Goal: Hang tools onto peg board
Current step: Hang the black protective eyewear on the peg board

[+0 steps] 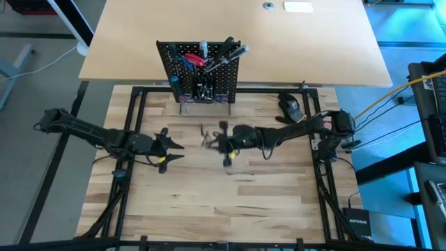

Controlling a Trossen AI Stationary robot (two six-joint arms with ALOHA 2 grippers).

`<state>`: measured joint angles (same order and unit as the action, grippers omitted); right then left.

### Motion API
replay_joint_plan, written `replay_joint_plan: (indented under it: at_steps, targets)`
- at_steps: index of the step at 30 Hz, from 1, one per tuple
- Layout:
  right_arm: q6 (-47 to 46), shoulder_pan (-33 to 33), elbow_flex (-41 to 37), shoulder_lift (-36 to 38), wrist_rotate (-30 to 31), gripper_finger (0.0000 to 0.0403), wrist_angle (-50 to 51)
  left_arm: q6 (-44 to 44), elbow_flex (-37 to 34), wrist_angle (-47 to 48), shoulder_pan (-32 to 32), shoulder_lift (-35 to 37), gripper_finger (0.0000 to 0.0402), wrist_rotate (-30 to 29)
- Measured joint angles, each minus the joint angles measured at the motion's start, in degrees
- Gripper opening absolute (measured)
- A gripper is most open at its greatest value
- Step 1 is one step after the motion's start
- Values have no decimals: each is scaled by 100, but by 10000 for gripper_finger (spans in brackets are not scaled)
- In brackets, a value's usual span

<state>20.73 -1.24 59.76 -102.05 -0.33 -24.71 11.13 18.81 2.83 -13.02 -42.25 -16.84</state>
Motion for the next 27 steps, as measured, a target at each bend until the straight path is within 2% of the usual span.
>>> replay_joint_plan:
  at_steps: [3,5,14,19,22,27]
  targets:
    - [325,244,-49,-96,331,38,-79,156,-171,-311,-4,-19,150,-210]
    - [444,384,-52,-159,312,39,-112,39,-279,-570,-6,-25,150,-254]
    - [810,862,-47,-403,461,39,-304,-1258,-313,-702,315,-37,150,-1324]
    - [966,1045,-49,-563,86,39,-559,-1294,-523,-1068,533,-135,150,-1340]
    - [1174,1045,-49,-666,82,39,-615,-1306,-727,-1609,558,-187,150,-1336]
    - [1489,1106,-41,-869,50,39,-813,-1323,-765,-1689,558,-187,150,-1334]
